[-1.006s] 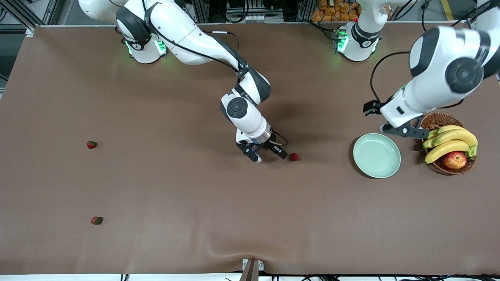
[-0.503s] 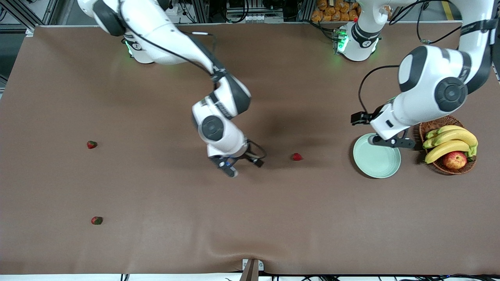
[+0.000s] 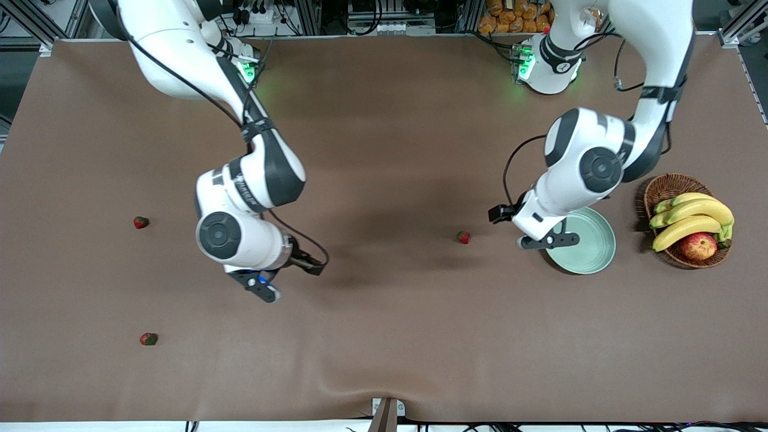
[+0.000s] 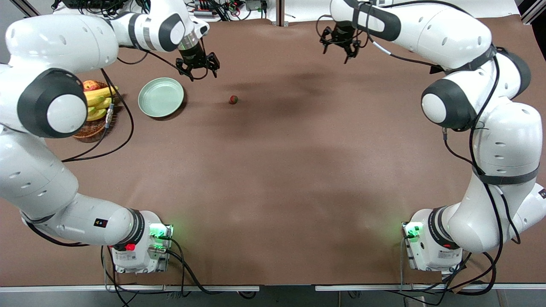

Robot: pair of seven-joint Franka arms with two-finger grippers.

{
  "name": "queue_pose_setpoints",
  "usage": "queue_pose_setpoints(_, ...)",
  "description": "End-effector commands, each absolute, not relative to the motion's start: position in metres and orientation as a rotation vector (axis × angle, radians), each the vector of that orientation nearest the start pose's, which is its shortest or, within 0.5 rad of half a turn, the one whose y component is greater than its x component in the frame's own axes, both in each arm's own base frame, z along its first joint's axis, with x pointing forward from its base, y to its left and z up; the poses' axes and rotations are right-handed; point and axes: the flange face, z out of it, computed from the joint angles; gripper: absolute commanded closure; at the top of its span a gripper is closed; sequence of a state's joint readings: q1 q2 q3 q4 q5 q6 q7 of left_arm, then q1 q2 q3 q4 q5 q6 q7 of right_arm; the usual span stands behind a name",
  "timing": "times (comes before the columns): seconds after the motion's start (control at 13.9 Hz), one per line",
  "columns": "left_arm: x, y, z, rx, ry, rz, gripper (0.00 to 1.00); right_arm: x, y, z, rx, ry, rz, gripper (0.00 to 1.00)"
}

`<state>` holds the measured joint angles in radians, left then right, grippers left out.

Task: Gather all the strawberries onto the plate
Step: 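Withdraw the right gripper while the left gripper descends toward the strawberry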

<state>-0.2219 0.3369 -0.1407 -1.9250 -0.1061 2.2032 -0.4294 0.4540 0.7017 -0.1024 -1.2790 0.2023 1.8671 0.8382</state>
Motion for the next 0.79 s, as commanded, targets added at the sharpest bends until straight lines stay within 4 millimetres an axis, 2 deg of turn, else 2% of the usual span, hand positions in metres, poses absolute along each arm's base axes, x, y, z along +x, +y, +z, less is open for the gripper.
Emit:
queue_pose_setpoints(0.0,0.580,-0.227,0.303,-3.214,-0.319,0.109,0.00,0.665,0.212,0.336,-3.054,0.679,0.258,0.00)
queue_pose_setpoints(0.14,0.581,-0.231,0.286,-3.178,-0.391,0.072,0.00,0.672,0.146,0.346,-3.065,0.592,0.254,0.00)
queue_pose_setpoints(0.22,0.579,-0.241,0.279,-3.170,-0.408,0.044,0.00,0.675,0.111,0.354,-3.066,0.507,0.240,0.00)
queue_pose_setpoints(0.29,0.575,-0.252,0.271,-3.160,-0.476,0.042,0.00,0.676,0.085,0.357,-3.073,0.420,0.243,0.00)
queue_pose_setpoints(0.43,0.574,-0.266,0.255,-3.141,-0.690,0.014,0.00,0.677,0.013,0.357,-3.059,0.388,0.239,0.00)
queue_pose_setpoints(0.5,0.572,-0.273,0.244,-3.128,-0.774,0.011,0.00,0.676,-0.011,0.356,-3.057,0.334,0.246,0.00)
queue_pose_setpoints(0.72,0.566,-0.291,0.224,-3.128,-0.879,-0.019,0.00,0.660,-0.073,0.343,-3.091,0.267,0.276,0.00)
